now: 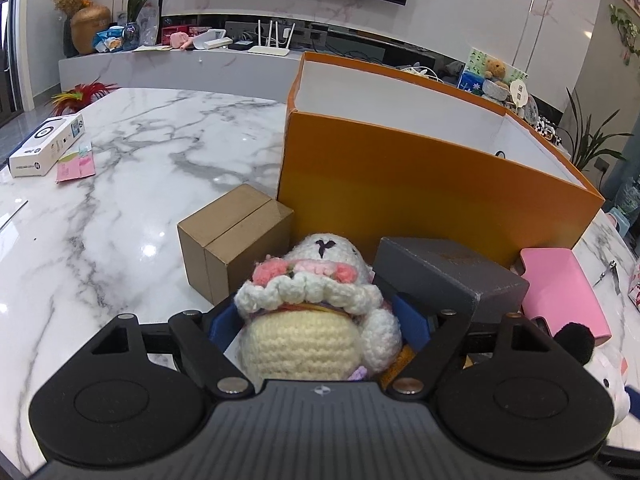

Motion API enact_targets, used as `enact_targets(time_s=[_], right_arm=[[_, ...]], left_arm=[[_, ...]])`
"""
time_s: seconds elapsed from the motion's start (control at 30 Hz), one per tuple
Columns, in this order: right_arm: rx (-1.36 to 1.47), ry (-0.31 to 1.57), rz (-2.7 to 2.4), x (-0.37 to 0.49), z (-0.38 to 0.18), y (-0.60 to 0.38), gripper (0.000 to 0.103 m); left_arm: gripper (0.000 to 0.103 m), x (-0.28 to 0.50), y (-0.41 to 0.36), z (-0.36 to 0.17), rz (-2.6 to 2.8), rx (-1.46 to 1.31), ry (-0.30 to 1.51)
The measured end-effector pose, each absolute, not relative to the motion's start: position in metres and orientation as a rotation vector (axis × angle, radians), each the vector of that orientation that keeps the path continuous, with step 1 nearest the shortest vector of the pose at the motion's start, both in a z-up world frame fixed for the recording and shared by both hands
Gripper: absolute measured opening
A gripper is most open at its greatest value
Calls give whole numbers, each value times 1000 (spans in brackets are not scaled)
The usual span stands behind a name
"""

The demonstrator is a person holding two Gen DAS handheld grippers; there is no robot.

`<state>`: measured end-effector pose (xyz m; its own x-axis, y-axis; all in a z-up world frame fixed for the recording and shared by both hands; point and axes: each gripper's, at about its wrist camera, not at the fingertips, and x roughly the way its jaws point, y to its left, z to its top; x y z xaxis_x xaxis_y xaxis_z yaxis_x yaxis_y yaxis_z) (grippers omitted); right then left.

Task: Organize objects
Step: 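Lift both plush toys and carry them over the orange box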

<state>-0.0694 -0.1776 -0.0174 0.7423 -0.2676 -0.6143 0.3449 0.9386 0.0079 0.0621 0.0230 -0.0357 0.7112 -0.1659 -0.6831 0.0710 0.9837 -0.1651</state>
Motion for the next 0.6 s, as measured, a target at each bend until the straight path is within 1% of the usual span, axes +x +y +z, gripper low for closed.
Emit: enact_targets(time_s=[0.1, 0.23, 0.4, 0.43, 0.47, 0.6], right_arm=[[183, 657, -372, -66, -27, -176, 102], [189, 650, -400, -60, -33, -176, 102], [301, 644, -379, -61, -29, -190, 102], [308, 653, -376, -61, -29, -191, 101], [297, 661, -377, -60, -28, -190, 98], [254, 665, -367, -61, -27, -186, 93]], left_arm=[[95, 62, 23, -36, -135, -130, 770], [94, 62, 24, -36, -141, -127, 770], [91, 61, 26, -36, -150, -143, 774], [89, 61, 27, -35, -150, -146, 776], [87, 60, 27, -35, -149, -147, 778], [82, 58, 31, -33, -144, -172, 781]])
